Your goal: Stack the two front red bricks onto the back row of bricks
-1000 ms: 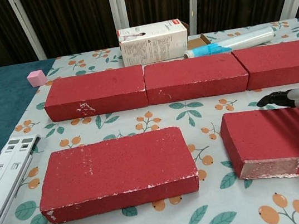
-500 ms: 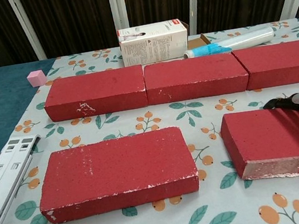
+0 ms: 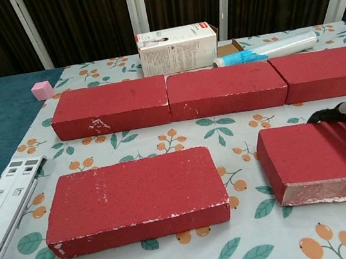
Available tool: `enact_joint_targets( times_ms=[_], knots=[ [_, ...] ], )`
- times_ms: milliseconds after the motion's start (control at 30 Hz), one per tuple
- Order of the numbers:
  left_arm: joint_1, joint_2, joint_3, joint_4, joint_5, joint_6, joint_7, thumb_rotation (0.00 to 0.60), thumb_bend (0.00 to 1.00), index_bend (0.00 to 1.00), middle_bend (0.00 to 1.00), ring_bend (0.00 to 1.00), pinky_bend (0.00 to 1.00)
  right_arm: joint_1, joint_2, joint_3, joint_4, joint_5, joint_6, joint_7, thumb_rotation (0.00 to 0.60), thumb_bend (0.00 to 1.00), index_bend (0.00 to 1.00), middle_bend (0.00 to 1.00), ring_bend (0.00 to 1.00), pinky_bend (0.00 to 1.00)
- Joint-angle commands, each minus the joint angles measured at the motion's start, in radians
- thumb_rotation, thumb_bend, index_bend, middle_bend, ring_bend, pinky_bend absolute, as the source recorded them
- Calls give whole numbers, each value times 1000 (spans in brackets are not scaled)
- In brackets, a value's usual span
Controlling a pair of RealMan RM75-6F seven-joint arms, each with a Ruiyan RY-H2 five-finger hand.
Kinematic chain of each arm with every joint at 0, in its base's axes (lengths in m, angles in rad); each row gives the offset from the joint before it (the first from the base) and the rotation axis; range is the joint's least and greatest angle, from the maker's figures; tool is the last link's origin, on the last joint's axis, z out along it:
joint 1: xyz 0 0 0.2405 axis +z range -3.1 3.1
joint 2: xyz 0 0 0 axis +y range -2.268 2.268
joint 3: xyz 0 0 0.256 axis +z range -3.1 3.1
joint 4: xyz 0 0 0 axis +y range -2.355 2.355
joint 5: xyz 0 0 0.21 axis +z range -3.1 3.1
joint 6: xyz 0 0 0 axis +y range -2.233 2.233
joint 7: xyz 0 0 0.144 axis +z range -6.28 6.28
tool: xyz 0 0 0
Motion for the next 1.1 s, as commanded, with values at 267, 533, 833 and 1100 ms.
enact_joint_targets(
  times_ms=[267, 533, 833, 1100],
  knots=[
    [-1, 0, -2, 2, -4, -1, -5, 600, 0, 62, 0, 0, 132, 13, 77, 38, -52, -11, 3, 64, 600, 153, 182, 183, 0, 0],
    [-3, -3, -6, 5, -14, -5, 1, 600, 0, 62, 0, 0, 131, 55, 204, 126, -118, 23, -7, 104, 600, 153, 183, 183, 0, 0],
    [-2, -12, -22, 12, -37, 6, 6, 600, 0, 62, 0, 0, 132, 222, 302, 238, -99, 232, -115, 41, 600, 153, 185, 183, 0, 0],
    [-9, -32, -40, 18, -80, 2, 44, 600, 0, 62, 0, 0, 132, 408, 262, 270, 71, 472, -287, -6, 600, 152, 185, 183, 0, 0]
  ],
)
